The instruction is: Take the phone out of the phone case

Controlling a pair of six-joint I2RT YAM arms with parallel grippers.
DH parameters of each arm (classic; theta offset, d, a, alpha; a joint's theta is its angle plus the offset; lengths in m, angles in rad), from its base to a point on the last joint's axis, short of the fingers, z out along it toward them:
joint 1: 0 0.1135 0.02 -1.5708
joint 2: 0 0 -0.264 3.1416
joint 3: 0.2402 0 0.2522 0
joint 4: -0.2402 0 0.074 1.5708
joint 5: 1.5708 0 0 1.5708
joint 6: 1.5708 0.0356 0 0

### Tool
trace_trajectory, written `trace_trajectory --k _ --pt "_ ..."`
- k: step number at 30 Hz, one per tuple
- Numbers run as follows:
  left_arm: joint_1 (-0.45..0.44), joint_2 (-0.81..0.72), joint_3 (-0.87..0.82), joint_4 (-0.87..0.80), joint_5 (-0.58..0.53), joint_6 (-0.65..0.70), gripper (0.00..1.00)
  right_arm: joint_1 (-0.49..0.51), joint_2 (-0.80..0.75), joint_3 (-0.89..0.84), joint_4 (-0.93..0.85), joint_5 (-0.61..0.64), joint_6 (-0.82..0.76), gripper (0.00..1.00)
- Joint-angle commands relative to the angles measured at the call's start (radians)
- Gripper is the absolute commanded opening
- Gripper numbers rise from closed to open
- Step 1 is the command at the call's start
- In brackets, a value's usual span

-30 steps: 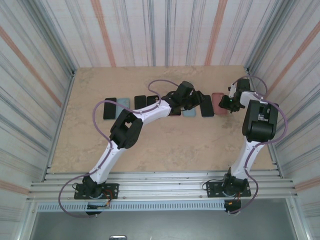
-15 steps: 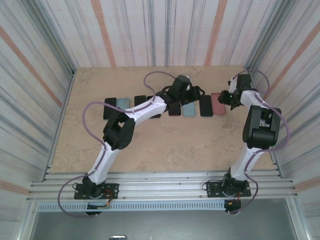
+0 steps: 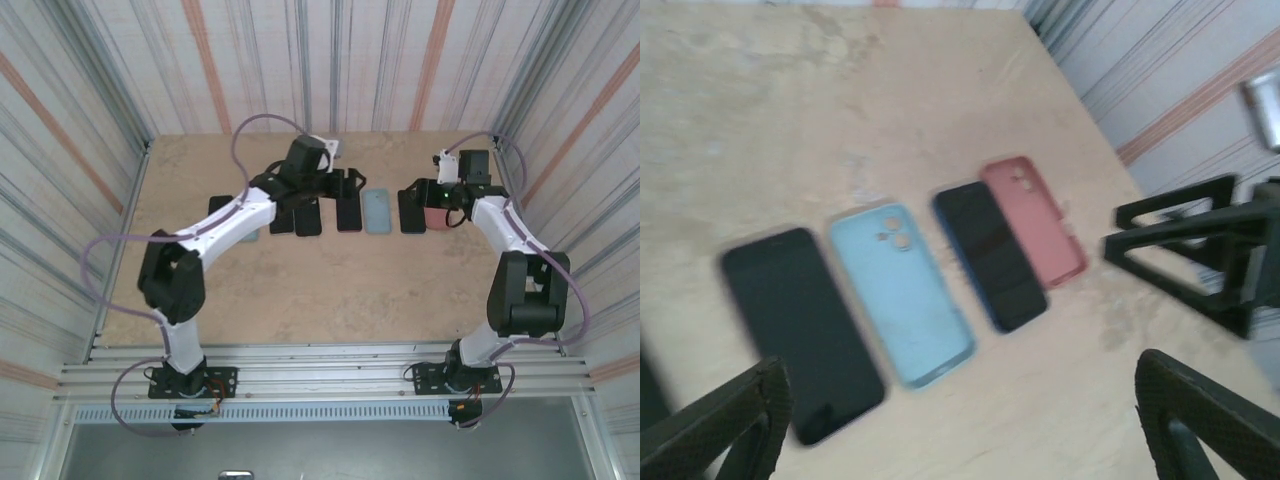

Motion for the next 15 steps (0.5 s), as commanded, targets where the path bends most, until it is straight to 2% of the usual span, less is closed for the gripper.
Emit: trace_trajectory --k 1,3,5,8,10,13,15 --pt "0.056 -0.132 -0.142 -0.027 -0.054 0.176 0.96 -0.007 -0.087 -0.086 0.093 -0.023 0.026 0.83" --pt "0.117 -0.213 -0.265 0.008 -0.069 0.197 0.96 -0.006 -0.134 -0.161 0.171 0.026 0.028 0.88" --pt "0.186 -0.288 -0.383 0.058 -0.059 0.2 0.97 -0.007 -0.171 -0.226 0.237 0.089 0.031 0.99" --pt "0.291 -0.4 -0.555 0.134 -0.085 0.218 0.97 -0.008 -0.207 -0.318 0.337 0.195 0.024 0.99" --pt "0.341 -0.458 -0.636 0.145 -0.146 0.245 0.98 -0.005 -0.219 -0.397 0.435 0.258 0.016 0.99" --pt "0.389 -0.54 -0.74 0.164 -0.24 0.273 0.99 -0.011 -0.202 -0.482 0.547 0.31 0.005 0.99" --pt "0.434 -0.586 -0.82 0.212 -0.254 0.266 0.99 -0.011 -0.183 -0.519 0.613 0.329 0.0 0.99"
